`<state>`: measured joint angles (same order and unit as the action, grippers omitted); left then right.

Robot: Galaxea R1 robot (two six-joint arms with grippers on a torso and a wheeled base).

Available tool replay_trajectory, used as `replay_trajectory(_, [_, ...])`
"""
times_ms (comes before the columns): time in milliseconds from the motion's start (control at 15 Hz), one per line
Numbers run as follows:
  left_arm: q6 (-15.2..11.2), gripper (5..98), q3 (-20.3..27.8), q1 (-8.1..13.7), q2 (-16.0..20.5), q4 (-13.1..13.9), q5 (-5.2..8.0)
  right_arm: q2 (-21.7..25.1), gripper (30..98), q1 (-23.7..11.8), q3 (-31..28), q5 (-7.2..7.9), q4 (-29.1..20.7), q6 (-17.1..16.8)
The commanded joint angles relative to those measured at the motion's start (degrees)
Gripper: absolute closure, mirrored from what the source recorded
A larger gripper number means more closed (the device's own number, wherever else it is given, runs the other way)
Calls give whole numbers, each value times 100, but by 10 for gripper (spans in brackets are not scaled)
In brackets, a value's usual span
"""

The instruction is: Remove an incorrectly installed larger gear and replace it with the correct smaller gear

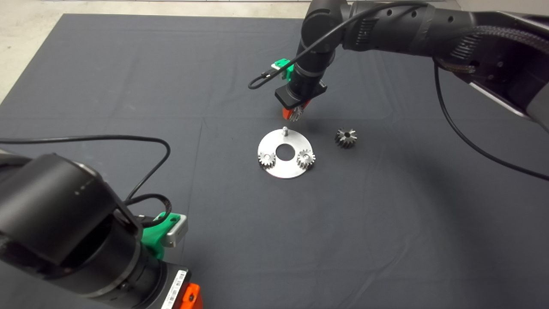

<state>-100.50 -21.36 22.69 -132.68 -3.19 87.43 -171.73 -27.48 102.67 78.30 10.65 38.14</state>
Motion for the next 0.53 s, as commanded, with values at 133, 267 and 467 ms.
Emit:
replay_trajectory(133, [-28,54,98,34,18,91,55,-15,873,-144,-64,-122,-143,-9])
replay_trajectory(267, [-22,54,98,34,18,91,55,-15,873,-109,-73,-165,-143,-18])
replay_trajectory(467, [-23,54,98,34,27,91,55,-15,873,-109,-169,-236,-134,-62])
